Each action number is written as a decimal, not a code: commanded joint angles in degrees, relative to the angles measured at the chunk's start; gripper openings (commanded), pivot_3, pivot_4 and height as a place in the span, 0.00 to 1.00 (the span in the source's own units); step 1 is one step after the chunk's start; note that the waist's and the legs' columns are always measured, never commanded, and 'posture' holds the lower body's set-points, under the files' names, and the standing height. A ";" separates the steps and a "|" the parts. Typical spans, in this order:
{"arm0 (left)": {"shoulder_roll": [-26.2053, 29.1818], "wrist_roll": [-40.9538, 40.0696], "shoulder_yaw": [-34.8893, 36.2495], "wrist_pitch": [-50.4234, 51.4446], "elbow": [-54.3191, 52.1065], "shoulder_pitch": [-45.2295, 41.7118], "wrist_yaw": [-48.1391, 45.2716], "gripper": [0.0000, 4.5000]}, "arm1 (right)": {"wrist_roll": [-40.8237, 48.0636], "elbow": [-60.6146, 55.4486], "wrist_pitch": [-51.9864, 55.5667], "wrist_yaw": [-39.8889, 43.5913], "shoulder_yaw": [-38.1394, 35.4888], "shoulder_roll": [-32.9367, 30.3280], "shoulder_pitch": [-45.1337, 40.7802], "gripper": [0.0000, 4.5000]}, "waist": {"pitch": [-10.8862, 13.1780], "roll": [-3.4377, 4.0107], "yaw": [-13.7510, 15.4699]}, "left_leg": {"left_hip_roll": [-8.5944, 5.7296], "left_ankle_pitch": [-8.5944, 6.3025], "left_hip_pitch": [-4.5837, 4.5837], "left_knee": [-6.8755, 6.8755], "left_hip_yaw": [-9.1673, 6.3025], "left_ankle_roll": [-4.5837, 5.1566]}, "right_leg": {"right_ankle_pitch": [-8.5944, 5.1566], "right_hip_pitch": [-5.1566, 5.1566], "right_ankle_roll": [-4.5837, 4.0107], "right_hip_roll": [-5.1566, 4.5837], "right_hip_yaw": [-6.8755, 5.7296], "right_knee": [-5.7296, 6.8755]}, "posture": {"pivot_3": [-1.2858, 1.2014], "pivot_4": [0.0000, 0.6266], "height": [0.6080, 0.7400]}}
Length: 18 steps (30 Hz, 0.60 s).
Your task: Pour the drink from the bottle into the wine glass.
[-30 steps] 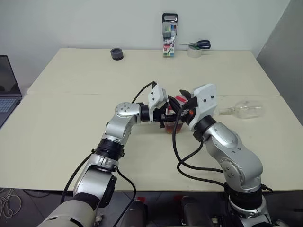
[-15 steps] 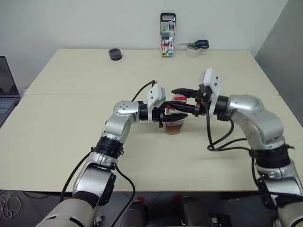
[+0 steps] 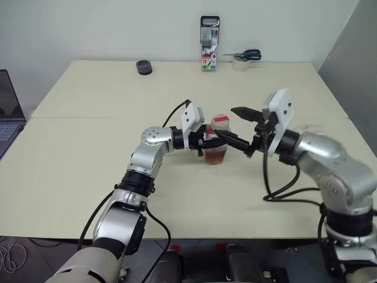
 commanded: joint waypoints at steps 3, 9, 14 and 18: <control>-0.62 0.03 0.45 -1.94 -0.51 -2.54 -0.20 0.39 | -5.81 -3.53 -1.61 -11.30 3.26 6.26 0.35 0.95 | 0.00 0.00 -0.09 | 0.00 0.01 0.01 0.02 -0.02 -0.02 | 0.00 0.00 0.00 0.02 -0.01 0.02 | 0.52 0.24 1.00; -0.76 0.54 0.26 -2.67 -0.07 -2.87 -0.52 0.39 | -10.78 -0.73 -3.98 -14.75 6.41 8.89 0.48 0.95 | 0.00 0.00 -0.32 | -0.01 0.11 0.01 0.00 0.00 -0.19 | 0.00 0.00 0.00 0.02 -0.01 0.01 | 0.52 0.24 1.00; -0.85 0.83 0.41 -2.96 0.34 -3.07 -0.37 0.39 | -13.72 0.57 -6.25 -15.95 8.19 9.92 0.32 0.95 | 0.00 0.00 -0.34 | 0.00 0.10 0.01 -0.01 0.00 -0.17 | 0.00 0.00 0.00 0.03 0.00 0.00 | 0.52 0.24 1.00; -1.00 0.88 0.49 -2.89 0.10 -2.93 -0.08 0.39 | -15.43 1.42 -8.21 -17.36 9.11 12.22 0.79 0.89 | 0.00 0.00 -0.35 | 0.00 0.09 0.01 -0.01 0.00 -0.16 | 0.00 0.00 0.00 0.04 0.00 0.01 | 0.52 0.24 1.00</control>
